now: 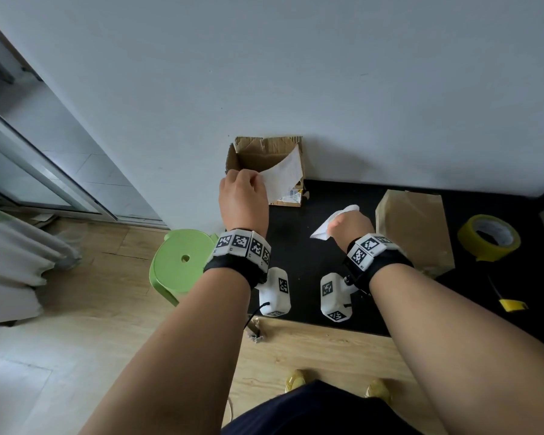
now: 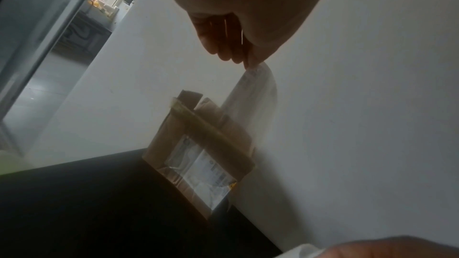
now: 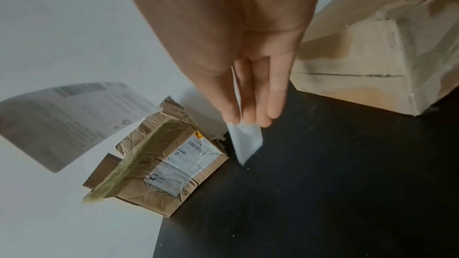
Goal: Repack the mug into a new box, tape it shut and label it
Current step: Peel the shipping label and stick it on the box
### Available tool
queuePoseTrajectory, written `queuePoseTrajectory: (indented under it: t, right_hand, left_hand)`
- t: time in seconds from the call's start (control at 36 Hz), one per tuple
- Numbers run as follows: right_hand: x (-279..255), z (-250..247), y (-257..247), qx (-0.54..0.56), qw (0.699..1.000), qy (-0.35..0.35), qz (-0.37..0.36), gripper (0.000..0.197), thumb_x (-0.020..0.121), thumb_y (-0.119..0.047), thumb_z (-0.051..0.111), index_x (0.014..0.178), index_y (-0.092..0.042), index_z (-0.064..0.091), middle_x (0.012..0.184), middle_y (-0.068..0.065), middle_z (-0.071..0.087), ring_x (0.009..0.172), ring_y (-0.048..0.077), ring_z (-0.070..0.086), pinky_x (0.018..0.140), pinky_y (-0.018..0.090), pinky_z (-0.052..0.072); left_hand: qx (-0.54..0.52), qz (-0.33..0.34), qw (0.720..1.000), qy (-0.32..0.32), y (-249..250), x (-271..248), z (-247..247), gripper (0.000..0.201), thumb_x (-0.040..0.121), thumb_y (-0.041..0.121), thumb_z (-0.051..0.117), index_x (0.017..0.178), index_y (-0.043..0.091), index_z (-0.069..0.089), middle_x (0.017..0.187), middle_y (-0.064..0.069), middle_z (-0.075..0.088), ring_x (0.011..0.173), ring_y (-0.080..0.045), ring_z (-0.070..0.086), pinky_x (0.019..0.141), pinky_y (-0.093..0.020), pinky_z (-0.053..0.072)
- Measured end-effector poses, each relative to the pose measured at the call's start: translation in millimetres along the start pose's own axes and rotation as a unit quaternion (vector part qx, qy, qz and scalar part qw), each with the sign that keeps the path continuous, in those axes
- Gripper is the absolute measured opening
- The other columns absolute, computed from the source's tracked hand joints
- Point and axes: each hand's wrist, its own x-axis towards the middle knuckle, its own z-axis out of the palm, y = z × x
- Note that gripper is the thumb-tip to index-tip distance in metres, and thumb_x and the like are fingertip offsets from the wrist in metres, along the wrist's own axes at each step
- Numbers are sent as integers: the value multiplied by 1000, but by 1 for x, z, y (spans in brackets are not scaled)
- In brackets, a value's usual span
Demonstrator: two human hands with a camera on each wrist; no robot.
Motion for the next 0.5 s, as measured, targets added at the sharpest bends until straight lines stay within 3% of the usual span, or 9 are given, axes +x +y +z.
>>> queuePoseTrajectory:
  t: [0.06, 0.11, 0.19, 0.25, 0.39, 0.5]
  right_hand:
    - [0, -5, 1, -18, 1000, 11, -8, 59, 87, -28, 64, 135, -1, 41, 127, 14, 58, 117, 29, 57, 93, 35, 44]
    - [0, -9, 6, -18, 998, 8, -62, 45, 89, -29, 62, 126, -4, 54, 123, 13, 61, 114, 28, 59, 91, 33, 47]
    - [0, -11, 13, -9, 993, 26, -113, 15, 90, -26, 62, 86, -11, 62, 115, 12, 64, 103, 27, 62, 85, 30, 48]
    - [0, -13, 16, 13, 990, 39, -132, 27, 89, -27, 64, 68, -18, 51, 102, 9, 67, 93, 24, 61, 77, 29, 44]
    - [-4, -21, 18, 98, 980, 77, -157, 29, 92, -22, 60, 63, -22, 53, 92, 9, 72, 91, 27, 67, 84, 34, 53]
    - [-5, -29, 18, 237, 953, 97, -164, 23, 88, -31, 61, 69, -19, 66, 76, 2, 71, 72, 22, 65, 81, 42, 56]
  left_hand:
    - [-5, 7, 1000, -1, 3, -1, 1, 20, 94, 16, 52, 95, 7, 70, 96, -8, 61, 94, -24, 52, 77, -27, 40]
    - [-7, 14, 1000, -3, 6, -1, 3, 20, 94, 16, 52, 93, 7, 70, 95, -7, 61, 92, -23, 52, 76, -27, 40]
    - [-13, 25, 1000, -5, 10, -2, 7, 19, 93, 16, 54, 92, 7, 70, 92, -8, 62, 91, -25, 53, 75, -30, 42]
    - [-18, 30, 999, -5, 13, -4, 9, 18, 93, 15, 54, 90, 7, 70, 91, -9, 62, 90, -26, 53, 76, -32, 44]
    - [-21, 57, 998, -7, 22, -8, 15, 17, 91, 14, 57, 88, 6, 71, 87, -9, 63, 86, -27, 54, 74, -36, 46]
    - [-16, 85, 996, -18, 28, -13, 22, 16, 90, 14, 59, 86, 7, 72, 84, -8, 63, 84, -27, 53, 72, -35, 46]
